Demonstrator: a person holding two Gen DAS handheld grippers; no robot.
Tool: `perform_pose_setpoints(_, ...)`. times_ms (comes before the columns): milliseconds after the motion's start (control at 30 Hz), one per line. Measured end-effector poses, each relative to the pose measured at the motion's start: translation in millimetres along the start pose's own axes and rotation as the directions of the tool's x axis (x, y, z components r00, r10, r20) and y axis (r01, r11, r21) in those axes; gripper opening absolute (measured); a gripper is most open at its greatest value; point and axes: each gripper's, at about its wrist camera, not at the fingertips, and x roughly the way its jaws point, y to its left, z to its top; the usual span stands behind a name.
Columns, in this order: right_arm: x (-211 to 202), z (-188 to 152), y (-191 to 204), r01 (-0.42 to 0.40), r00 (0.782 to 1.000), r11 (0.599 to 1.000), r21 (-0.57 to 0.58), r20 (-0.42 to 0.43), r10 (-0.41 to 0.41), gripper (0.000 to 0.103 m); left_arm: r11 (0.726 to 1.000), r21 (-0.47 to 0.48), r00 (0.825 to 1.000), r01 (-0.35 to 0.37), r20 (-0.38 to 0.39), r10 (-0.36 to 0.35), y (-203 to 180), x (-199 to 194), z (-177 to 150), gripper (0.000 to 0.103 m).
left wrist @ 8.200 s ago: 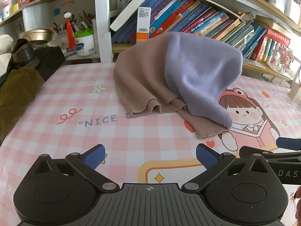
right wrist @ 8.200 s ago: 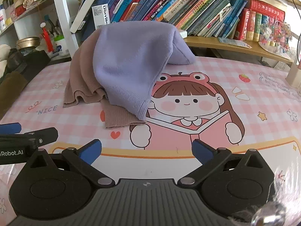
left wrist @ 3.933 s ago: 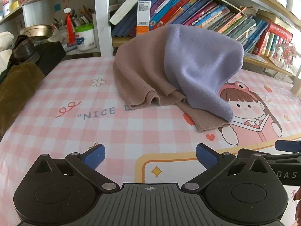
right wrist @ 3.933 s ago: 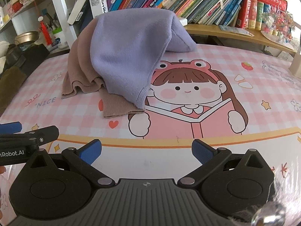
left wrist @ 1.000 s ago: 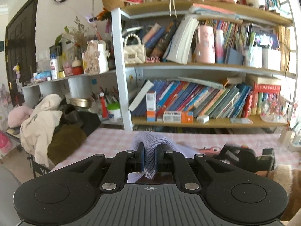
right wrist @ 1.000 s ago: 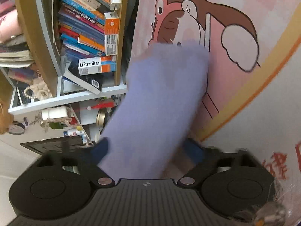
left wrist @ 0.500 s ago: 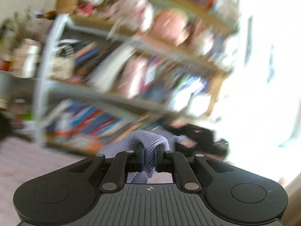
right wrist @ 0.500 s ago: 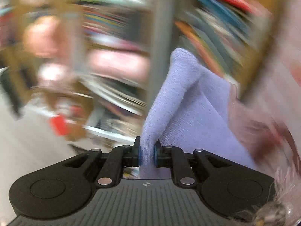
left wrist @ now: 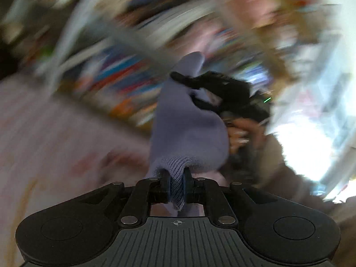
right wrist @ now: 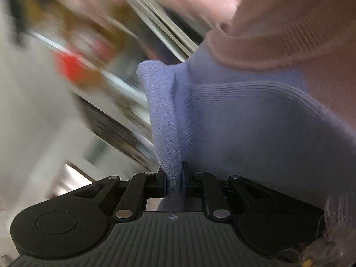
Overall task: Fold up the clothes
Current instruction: 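Lower the sweater flat onto the mat and open the right gripper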
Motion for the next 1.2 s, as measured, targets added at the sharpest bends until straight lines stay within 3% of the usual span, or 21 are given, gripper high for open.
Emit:
perform_pose_setpoints(100, 52, -37, -43, 0.207, 0.969, 0.978, 0.029, -0.141, -0.201, 0.011, 0.989, -0.049, 0.987, -0.139, -0.093, 0.134, 40, 17, -19, 0.009)
perform_pose_setpoints(233, 81, -45, -60, 0.235, 0.964, 0.967, 0.096, -0.149, -0.22, 0.011, 0.976, -0.046, 0.972, -0.214, -0.105, 0.208, 67, 15, -20, 0.009)
perform_pose_setpoints(400, 121, -40, -45, 0.301, 0.945, 0.953, -0.035, -0.126, -0.303, 0.011, 0.958, -0.057, 0.954, -0.283, -0.123, 0.274, 85, 7, -8, 0.009)
perform_pose_setpoints(467, 129, -48, -52, 0.328, 0.933, 0.943, -0.053, -0.139, -0.333, 0.017, 0.946, -0.071, 0.943, -0.316, -0.136, 0.304, 95, 10, -3, 0.009)
perform_pose_setpoints(533, 137, -54, -60, 0.336, 0.924, 0.94, -0.051, -0.173, -0.34, 0.038, 0.941, -0.088, 0.939, -0.327, -0.145, 0.313, 103, 11, 1, 0.01)
perform_pose_setpoints(567, 137, -57, -60, 0.329, 0.924, 0.943, -0.055, -0.187, -0.333, 0.054, 0.938, -0.095, 0.936, -0.334, -0.153, 0.318, 105, 12, 1, 0.01)
perform_pose_setpoints(633, 128, -65, -58, 0.32, 0.923, 0.944, -0.076, -0.2, -0.329, 0.056, 0.931, -0.095, 0.926, -0.352, -0.177, 0.332, 110, 14, -2, 0.01)
perform_pose_setpoints(800, 76, -99, -60, 0.359, 0.897, 0.922, -0.145, -0.22, -0.384, 0.056, 0.922, -0.073, 0.906, -0.38, -0.227, 0.356, 113, 18, -9, 0.01)
perform_pose_setpoints(933, 16, -125, -66, 0.431, 0.871, 0.881, -0.197, -0.165, -0.463, 0.056, 0.914, -0.054, 0.894, -0.403, -0.235, 0.381, 108, 17, -12, 0.013)
perform_pose_setpoints(1100, -51, -141, -75, 0.556, 0.804, 0.79, -0.259, -0.075, -0.59, 0.055, 0.899, -0.027, 0.879, -0.438, -0.223, 0.422, 98, 19, -15, 0.015)
perform_pose_setpoints(1200, -80, -146, -82, 0.597, 0.777, 0.76, -0.256, -0.052, -0.628, 0.055, 0.891, -0.022, 0.872, -0.453, -0.216, 0.439, 94, 18, -19, 0.016)
